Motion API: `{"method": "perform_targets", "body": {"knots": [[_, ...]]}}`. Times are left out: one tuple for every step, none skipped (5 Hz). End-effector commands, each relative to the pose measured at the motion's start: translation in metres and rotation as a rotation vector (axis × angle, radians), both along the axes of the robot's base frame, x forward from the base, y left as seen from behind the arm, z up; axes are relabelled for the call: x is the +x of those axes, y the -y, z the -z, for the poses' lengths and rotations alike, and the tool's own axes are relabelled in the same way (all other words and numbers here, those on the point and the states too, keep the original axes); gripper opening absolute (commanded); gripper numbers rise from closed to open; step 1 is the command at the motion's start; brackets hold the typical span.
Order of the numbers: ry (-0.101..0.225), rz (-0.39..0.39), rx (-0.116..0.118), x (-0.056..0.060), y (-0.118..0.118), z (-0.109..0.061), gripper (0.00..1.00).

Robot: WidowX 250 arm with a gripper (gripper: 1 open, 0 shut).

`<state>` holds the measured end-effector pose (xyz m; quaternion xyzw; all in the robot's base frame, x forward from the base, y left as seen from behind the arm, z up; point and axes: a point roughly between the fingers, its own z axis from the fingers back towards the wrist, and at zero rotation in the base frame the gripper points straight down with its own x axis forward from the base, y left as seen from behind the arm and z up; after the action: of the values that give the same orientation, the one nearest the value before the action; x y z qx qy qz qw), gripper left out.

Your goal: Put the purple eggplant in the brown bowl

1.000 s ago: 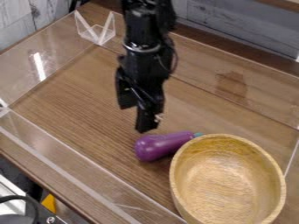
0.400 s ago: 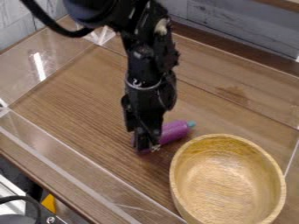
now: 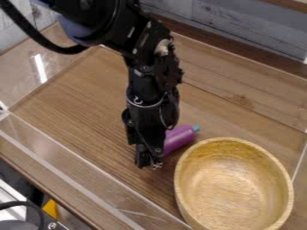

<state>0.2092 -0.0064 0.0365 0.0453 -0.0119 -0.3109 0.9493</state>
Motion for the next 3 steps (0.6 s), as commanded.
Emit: {"method": "perform_targets", "body": {"knots": [[0.055, -0.02, -0.003, 0.0052, 0.0046, -0.0068, 0.0], [0.07, -0.039, -0.001, 0.0058, 0.0072, -0.005, 0.0], [0.082, -0.079, 0.0, 0.0103, 0.012, -0.0003, 0.0]]}}
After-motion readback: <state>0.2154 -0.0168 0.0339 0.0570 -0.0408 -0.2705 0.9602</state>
